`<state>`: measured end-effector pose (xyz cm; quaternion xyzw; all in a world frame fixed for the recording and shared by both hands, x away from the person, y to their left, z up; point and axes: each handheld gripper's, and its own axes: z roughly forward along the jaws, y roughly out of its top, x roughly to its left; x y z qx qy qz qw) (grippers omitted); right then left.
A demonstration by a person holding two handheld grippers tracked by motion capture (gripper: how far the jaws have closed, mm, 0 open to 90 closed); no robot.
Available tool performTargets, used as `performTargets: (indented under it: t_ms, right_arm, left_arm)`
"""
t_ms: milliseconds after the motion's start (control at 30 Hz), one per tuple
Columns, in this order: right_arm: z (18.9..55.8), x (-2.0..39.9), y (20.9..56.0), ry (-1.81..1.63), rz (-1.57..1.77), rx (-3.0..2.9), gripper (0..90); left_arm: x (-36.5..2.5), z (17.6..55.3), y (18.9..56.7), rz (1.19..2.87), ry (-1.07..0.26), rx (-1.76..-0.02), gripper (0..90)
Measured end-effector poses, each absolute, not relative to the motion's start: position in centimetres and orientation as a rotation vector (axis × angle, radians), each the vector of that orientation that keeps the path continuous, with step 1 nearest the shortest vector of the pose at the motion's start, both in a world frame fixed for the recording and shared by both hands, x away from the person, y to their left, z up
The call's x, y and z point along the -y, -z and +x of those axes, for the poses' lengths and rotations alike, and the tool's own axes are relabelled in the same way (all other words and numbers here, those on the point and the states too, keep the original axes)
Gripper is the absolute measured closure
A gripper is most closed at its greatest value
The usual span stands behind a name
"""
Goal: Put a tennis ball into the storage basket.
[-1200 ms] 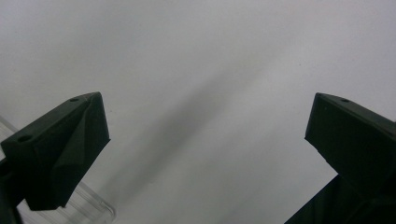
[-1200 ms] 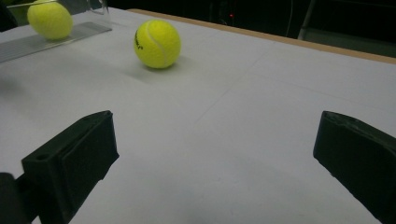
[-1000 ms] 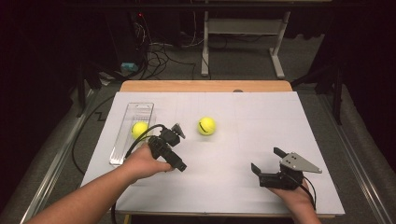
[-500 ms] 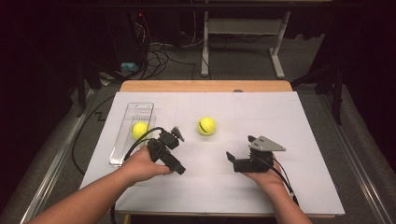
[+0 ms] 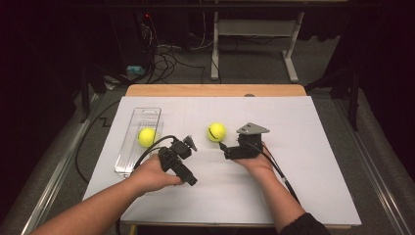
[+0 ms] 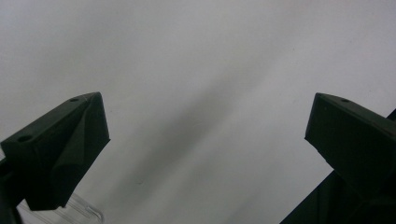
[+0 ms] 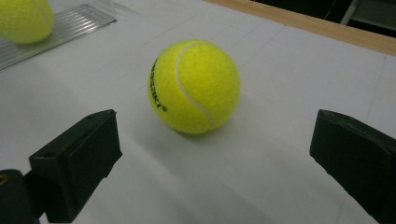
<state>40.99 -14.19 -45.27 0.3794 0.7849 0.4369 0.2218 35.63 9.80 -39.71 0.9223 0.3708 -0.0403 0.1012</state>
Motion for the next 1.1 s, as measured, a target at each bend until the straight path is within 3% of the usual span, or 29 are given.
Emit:
performTargets:
  t_ms: [533,667,800,1100]
  right_arm:
    - [45.3,9.6,45.8,-1.077,1.051,-2.282,6.4]
    - [45.9,8.9,46.3,-1.034,1.076,-2.308,11.3]
    - [46.0,8.8,46.4,-1.02,1.084,-2.32,25.8]
    - [44.1,10.2,45.0,-1.092,1.058,-2.277,27.0]
  left_arm:
    - [-10.4,35.8,39.4,2.708,0.137,-1.087,0.6]
    - [-10.5,35.8,39.4,2.707,0.139,-1.084,0.6]
    - [-10.4,35.8,39.4,2.703,0.144,-1.079,0.6]
    - [-10.3,35.8,39.5,2.707,0.148,-1.078,0.6]
